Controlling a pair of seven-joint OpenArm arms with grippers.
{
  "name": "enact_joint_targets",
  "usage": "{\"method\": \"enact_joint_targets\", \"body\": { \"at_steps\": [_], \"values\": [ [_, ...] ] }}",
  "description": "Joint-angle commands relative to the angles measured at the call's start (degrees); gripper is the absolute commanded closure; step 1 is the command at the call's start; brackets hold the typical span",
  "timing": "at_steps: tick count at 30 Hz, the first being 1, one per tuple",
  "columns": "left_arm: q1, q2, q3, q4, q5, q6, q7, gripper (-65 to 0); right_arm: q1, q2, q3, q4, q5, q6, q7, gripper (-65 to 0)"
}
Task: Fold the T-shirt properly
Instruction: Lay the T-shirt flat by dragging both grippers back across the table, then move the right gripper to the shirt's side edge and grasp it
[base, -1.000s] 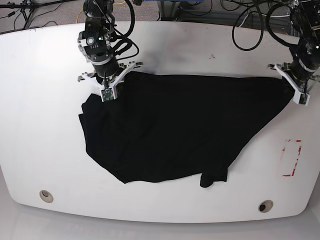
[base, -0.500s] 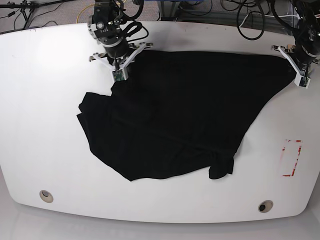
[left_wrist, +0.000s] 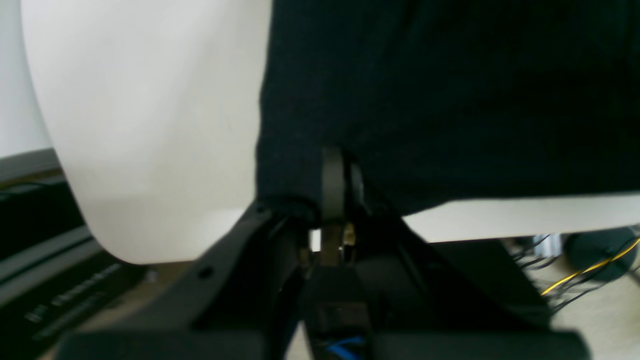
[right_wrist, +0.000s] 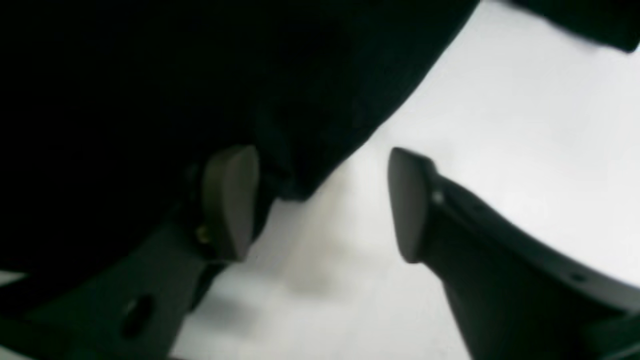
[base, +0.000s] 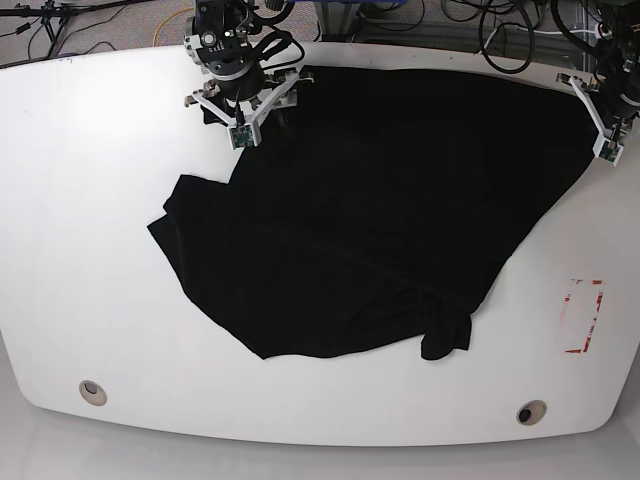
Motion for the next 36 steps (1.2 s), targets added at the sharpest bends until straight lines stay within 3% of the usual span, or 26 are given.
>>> {"method": "enact_joint_targets", "body": {
  "at_steps": [1,13,19,24,36],
  "values": [
    [0.01,-0.98,-1.49,0.87,1.45,-0.24,-0.74,0.0,1.11,0.17,-0.17,1.2,0.38,0.07,2.52,-46.1],
    [-2.18,-1.07,-1.84,0.87,4.53,0.55,-0.74,0.0,16.85,5.8,0.01,-2.58,0.46,0.6,-0.3,-47.4],
    [-2.62,-1.07,-1.84,0.87,8.75,0.55,-0.74,0.0,28.46,9.4,0.01,-11.64,0.46,0.78,-0.47,-47.4],
    [-3.5,-1.16,-2.11,0.87,10.86,0.46,-0.65,0.0,38.3,11.16,-0.08,-22.1,0.46,3.24,-0.12,-47.4],
    [-3.59,-1.16,-4.13,0.87,12.0,0.46,-0.57,0.0,57.2,13.36,-0.08,-51.9,0.46,6.23,10.96,-47.4]
  ]
}}
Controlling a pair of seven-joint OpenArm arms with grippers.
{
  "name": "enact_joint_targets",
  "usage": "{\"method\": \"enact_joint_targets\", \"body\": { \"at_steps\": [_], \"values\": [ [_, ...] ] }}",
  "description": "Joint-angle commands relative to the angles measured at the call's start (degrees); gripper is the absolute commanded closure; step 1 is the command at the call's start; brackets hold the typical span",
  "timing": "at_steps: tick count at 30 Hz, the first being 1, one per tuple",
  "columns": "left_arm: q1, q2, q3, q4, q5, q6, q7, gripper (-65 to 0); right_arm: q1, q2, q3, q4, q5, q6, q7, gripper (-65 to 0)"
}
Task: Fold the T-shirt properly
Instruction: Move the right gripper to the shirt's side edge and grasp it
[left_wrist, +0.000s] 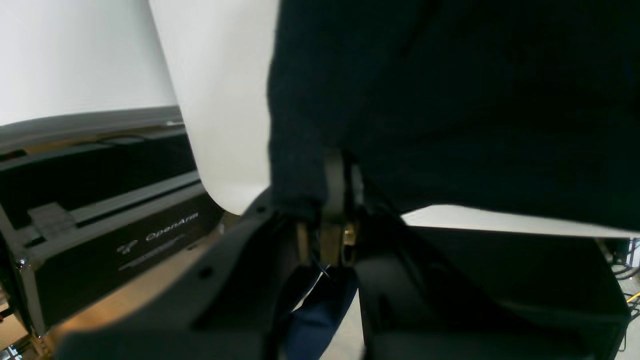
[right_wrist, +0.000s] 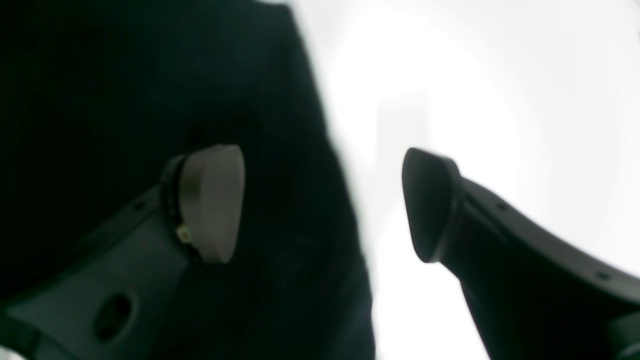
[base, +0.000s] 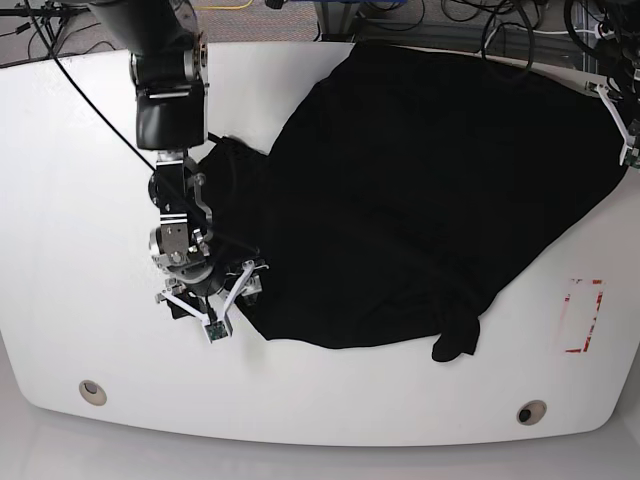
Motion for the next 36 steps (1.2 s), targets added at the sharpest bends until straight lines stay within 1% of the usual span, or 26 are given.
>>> {"method": "enact_joint_targets", "body": {
  "at_steps": [1,5,10,18,21,25,28,33,36],
  "values": [
    [-0.23,-1.09,-0.48,0.89,0.09,0.26,-0.7,0.0,4.36,0.46,0.14,-5.23,0.35,0.78,4.03,-47.4],
    [-0.23,-1.01,-0.48,0.89,0.09,0.35,-0.7,0.0,8.31,0.99,0.14,-13.58,0.35,1.05,8.52,-47.4],
    [-0.23,-1.01,-0.48,0.89,0.09,0.44,-0.7,0.0,11.39,0.82,0.14,-20.08,0.88,1.05,11.51,-47.4],
    [-1.63,-1.01,-0.74,0.8,0.18,0.53,-0.61,0.0,13.59,0.82,-0.12,-26.41,8.0,1.05,14.94,-47.4],
    [-1.72,-1.01,-0.74,0.8,0.18,0.53,-0.61,0.0,14.2,0.82,-0.12,-28.88,9.32,1.05,16.78,-47.4],
    [-1.72,-1.01,-0.74,0.8,0.18,0.53,-0.61,0.0,14.29,0.64,-0.21,-30.55,10.02,1.05,18.89,-47.4],
    [-1.81,-1.01,-0.74,0.8,0.18,0.53,-0.52,0.0,14.03,-0.85,-0.21,-30.63,9.5,1.05,19.6,-47.4],
    [-1.81,-1.01,-0.74,0.8,0.18,0.53,-0.52,0.0,13.68,-1.73,-0.21,-30.72,9.5,1.05,19.68,-47.4],
    [-1.81,-1.01,-0.74,0.8,0.18,0.53,-0.52,0.0,12.89,-2.88,-0.21,-30.72,9.5,1.05,19.68,-47.4]
  ]
}}
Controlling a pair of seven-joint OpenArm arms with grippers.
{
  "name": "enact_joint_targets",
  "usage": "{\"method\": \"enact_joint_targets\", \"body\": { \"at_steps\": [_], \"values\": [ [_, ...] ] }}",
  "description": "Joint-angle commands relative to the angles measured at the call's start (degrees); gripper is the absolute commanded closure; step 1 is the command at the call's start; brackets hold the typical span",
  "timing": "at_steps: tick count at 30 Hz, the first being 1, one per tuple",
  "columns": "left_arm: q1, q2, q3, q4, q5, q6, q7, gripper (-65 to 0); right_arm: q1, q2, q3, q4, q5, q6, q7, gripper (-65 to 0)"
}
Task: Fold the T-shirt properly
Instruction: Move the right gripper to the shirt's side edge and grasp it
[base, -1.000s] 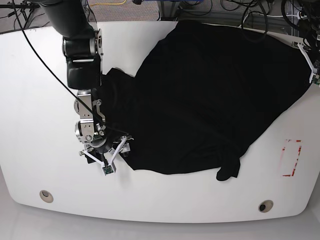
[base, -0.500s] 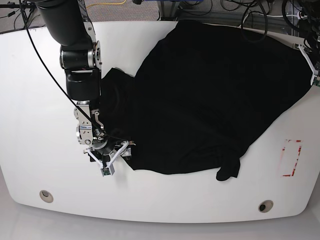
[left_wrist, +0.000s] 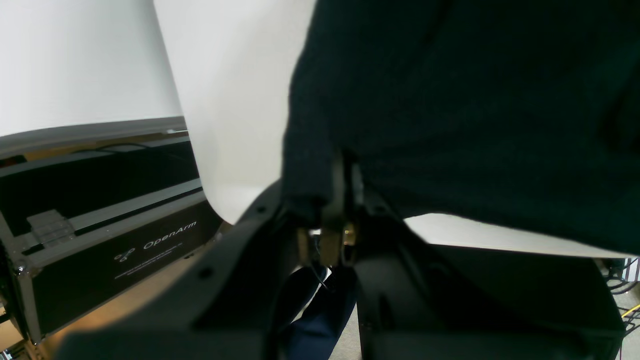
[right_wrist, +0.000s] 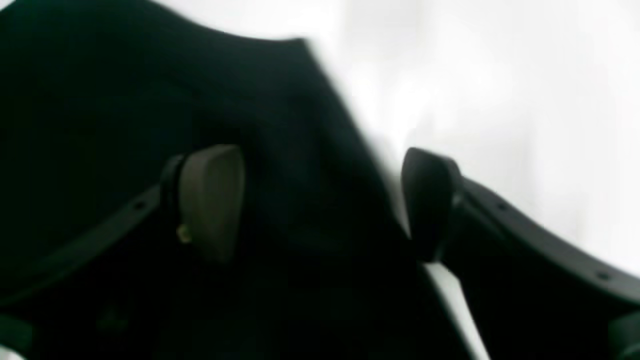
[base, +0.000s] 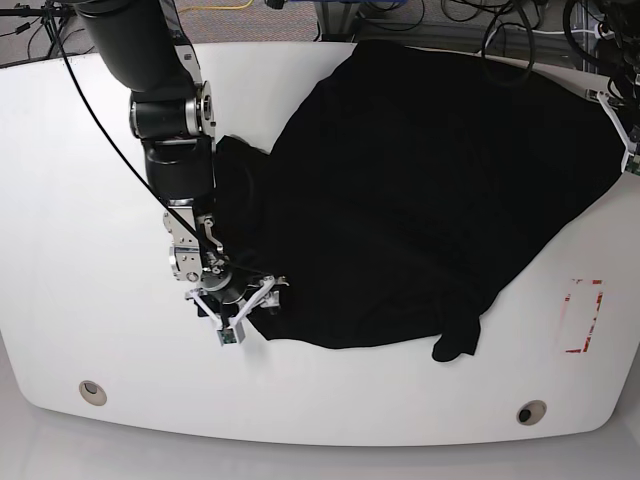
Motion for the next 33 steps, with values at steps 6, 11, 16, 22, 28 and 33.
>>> {"method": "enact_joint_targets", "body": {
  "at_steps": [6,11,16,22,28,33],
  "values": [
    [-0.08,-1.25,-0.61,0.85,0.33,0.48,-0.59,0.0,0.86,-1.0,0.07,0.82,0.58,0.3,1.26,-47.1],
    [-0.08,-1.25,-0.61,0.85,0.33,0.48,-0.59,0.0,0.16,-1.44,0.07,0.82,0.58,0.3,1.35,-32.0],
    [-0.08,-1.33,-0.61,0.85,0.42,0.57,-0.76,0.0,0.16,-1.62,0.07,0.82,0.49,0.3,1.35,0.0],
    [-0.17,-1.33,-0.26,0.85,0.42,0.57,-0.85,0.0,0.07,-1.62,0.07,1.26,0.49,0.3,1.26,0.0],
    [-2.72,-1.33,-0.17,-0.82,0.86,0.57,-0.85,0.0,-0.28,-0.65,0.25,1.96,0.67,0.3,0.91,0.0],
    [-5.71,-1.33,-0.26,-4.34,4.29,0.22,-0.94,0.0,-5.47,1.99,0.42,10.22,1.11,0.3,-2.52,0.0]
  ]
}}
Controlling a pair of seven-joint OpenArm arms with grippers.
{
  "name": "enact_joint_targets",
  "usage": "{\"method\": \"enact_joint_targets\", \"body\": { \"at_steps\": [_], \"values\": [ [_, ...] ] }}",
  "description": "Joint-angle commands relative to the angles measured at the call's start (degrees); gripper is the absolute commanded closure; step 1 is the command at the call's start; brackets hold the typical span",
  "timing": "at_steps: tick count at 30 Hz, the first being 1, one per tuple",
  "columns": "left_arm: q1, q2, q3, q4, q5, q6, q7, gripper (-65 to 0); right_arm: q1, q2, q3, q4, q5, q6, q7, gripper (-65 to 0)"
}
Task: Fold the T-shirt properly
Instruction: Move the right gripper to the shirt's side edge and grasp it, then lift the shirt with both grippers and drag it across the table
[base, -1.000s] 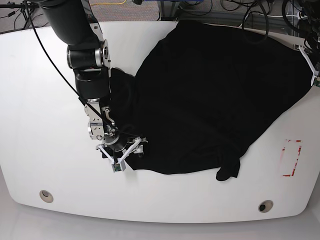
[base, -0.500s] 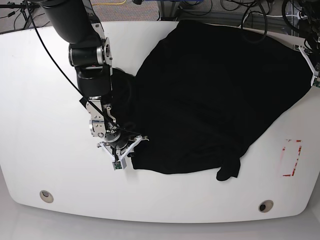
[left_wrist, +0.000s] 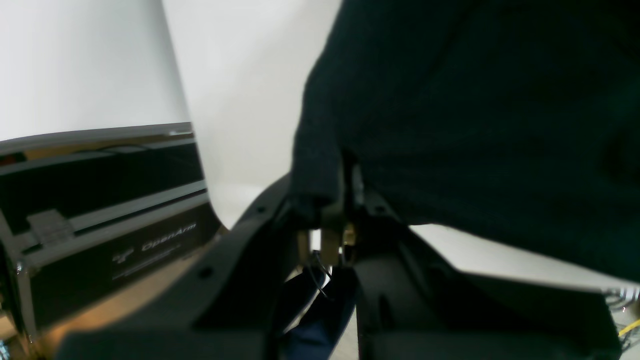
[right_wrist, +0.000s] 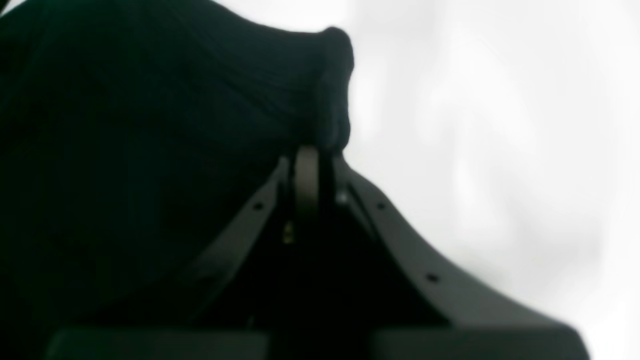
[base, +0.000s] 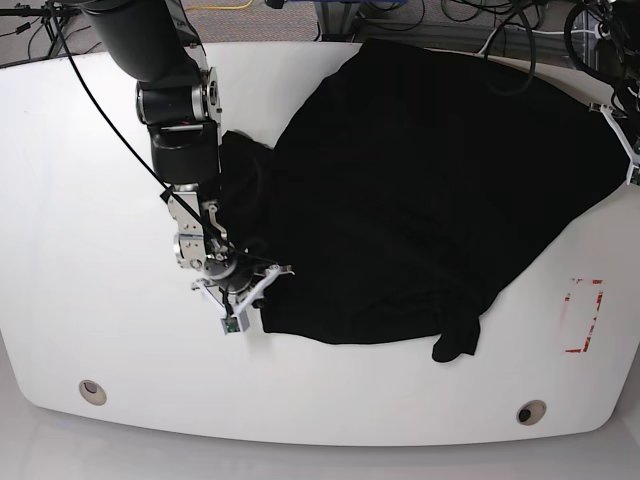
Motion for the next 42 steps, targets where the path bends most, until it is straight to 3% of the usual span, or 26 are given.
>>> {"method": "enact_joint_targets", "body": {
  "at_steps": [1,14,20,30,35,42],
  "values": [
    [-1.34,-1.14,-0.52,-0.96,1.45,0.24,-0.17,0.0,-1.45,1.82,0.23,5.93,-0.25,-0.35,-1.85,0.0],
    [-11.98,-0.79,2.91,-2.98,1.89,0.59,0.18,0.0,-13.94,7.18,0.31,32.57,-0.25,-0.79,-10.9,0.0],
    [-18.57,1.85,4.66,-1.04,1.98,0.59,0.88,0.0,-15.61,9.46,1.46,43.03,-0.25,-0.79,-15.47,0.0],
    [-33.95,3.61,5.02,2.74,1.98,0.59,8.35,0.0,-11.91,10.34,7.7,54.1,-0.69,-0.44,-21.8,0.0],
    [-41.69,3.79,5.02,2.74,1.98,0.59,10.02,0.0,-8.75,12.8,8.31,56.65,-0.16,-0.35,-24.18,0.0],
    [-51.45,3.87,5.1,2.74,1.98,0.59,10.29,0.0,-2.95,13.51,8.31,57.53,-0.16,-0.35,-24.35,0.0]
  ]
}}
